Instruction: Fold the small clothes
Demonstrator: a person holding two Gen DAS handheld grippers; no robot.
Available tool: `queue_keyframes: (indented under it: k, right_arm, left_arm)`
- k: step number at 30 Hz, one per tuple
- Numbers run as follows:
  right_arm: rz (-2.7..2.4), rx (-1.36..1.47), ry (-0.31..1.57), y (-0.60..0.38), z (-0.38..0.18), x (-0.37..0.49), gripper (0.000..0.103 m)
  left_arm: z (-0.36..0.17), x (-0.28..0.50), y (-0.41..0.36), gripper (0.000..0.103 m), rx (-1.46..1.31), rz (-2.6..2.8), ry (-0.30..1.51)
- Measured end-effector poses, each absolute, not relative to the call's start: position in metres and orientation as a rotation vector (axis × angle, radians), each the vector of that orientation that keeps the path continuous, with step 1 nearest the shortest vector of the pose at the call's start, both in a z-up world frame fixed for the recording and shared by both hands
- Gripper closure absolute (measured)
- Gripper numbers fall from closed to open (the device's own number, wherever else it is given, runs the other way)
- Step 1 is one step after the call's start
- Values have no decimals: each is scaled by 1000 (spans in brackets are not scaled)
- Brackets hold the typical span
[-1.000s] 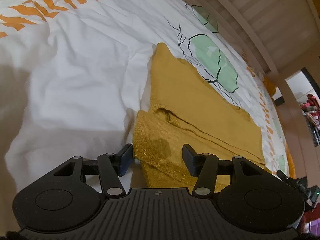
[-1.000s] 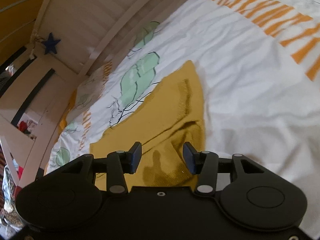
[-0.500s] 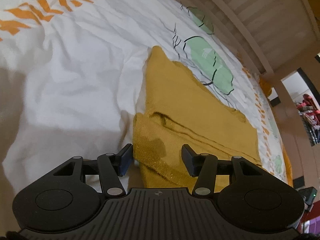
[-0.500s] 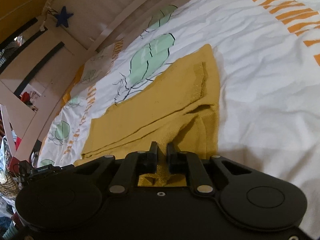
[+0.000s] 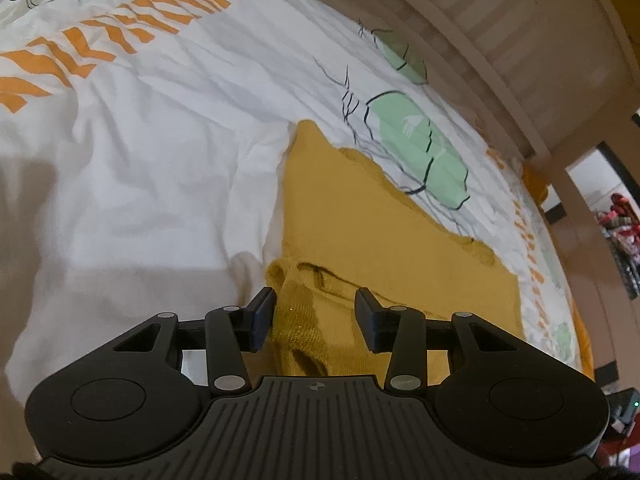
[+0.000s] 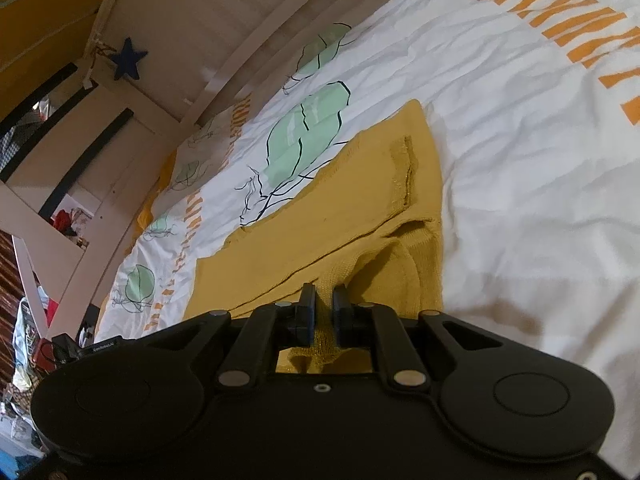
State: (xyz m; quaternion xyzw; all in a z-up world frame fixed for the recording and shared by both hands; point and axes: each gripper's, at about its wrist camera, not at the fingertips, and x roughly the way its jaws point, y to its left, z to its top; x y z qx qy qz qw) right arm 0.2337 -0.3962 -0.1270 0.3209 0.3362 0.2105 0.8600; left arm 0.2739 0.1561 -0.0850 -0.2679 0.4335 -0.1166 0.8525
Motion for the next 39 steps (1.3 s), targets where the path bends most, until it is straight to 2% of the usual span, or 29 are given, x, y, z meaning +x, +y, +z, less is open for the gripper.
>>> queue_keyframes:
  k: [5, 6, 8, 10, 12, 16, 22, 28, 39]
  right_arm:
    - [435, 686, 714, -397, -130, 236, 79]
    - [432, 687, 716, -397, -131, 236, 79]
    - [429, 683, 719, -397, -132, 237, 79]
    - [430, 678, 723, -396, -132, 237, 79]
    - [432, 670, 725, -394, -132, 237, 79]
    - [451, 655, 725, -389, -129, 235, 87]
    - [501, 822, 622, -402, -110, 232, 88]
    - [464, 862, 581, -407, -95, 267, 88]
    - [275, 1017, 648, -420, -140, 339, 88]
  left_arm:
    - [-82, 272, 153, 65, -525, -252, 896]
    - [-80, 270, 153, 75, -513, -261, 886]
    - [-76, 268, 149, 88, -471, -273, 881]
    - [-73, 267, 145, 89, -441, -279, 878]
    - [-72, 266, 145, 96, -442, -290, 874]
    - [-70, 263, 144, 96, -468, -302, 856]
    - [-48, 264, 150, 96, -574, -344, 779]
    - [-38, 299, 151, 96, -598, -322, 736]
    - [-74, 359, 156, 96, -673, -222, 769]
